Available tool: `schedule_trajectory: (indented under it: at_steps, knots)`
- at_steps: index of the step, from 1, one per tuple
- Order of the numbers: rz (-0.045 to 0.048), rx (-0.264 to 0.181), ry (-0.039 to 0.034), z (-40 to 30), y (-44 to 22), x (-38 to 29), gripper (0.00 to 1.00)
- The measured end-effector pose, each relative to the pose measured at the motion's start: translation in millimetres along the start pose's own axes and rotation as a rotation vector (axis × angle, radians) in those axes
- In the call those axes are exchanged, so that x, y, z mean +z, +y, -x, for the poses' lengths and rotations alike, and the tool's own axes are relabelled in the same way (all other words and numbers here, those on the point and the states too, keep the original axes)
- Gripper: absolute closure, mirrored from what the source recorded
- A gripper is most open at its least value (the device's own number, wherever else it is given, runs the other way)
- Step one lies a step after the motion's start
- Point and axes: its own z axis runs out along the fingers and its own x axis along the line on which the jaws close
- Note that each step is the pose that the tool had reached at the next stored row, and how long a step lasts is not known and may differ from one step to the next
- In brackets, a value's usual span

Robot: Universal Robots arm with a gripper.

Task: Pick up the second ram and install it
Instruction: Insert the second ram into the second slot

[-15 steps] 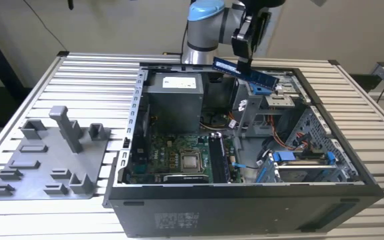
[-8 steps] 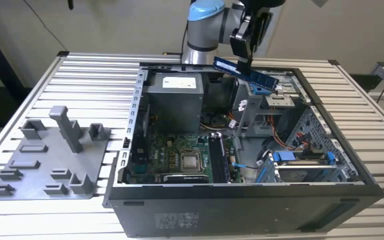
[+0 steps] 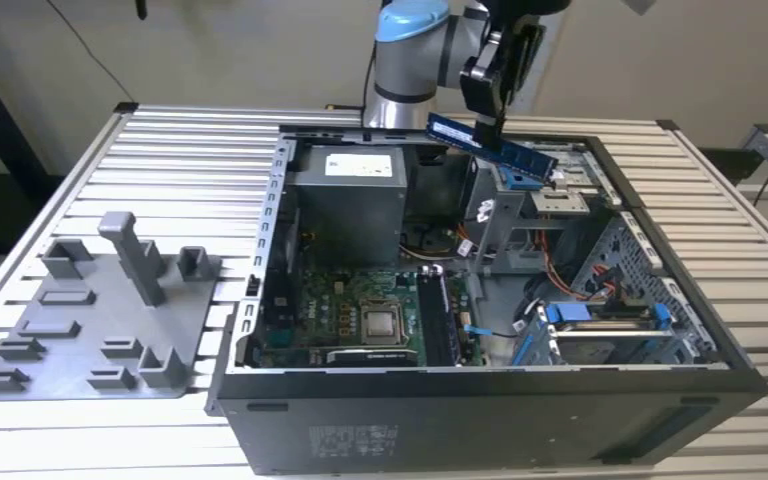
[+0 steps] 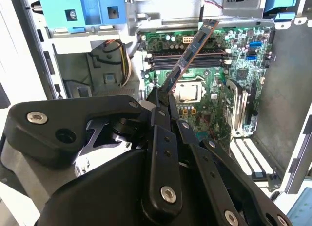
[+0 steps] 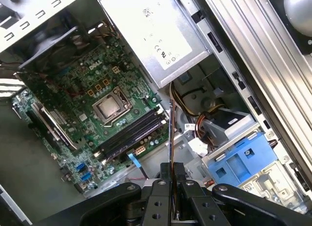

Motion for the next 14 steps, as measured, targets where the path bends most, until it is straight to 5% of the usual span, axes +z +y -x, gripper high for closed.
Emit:
schedule_trajectory:
  at_steps: [8,14]
  knots:
    - [-0.0011,0.036,0.0008,0.0,0.0,0.2,0.86]
    - [-0.0037,0.118,0.0027,-0.1,0.0,1.2,0.86]
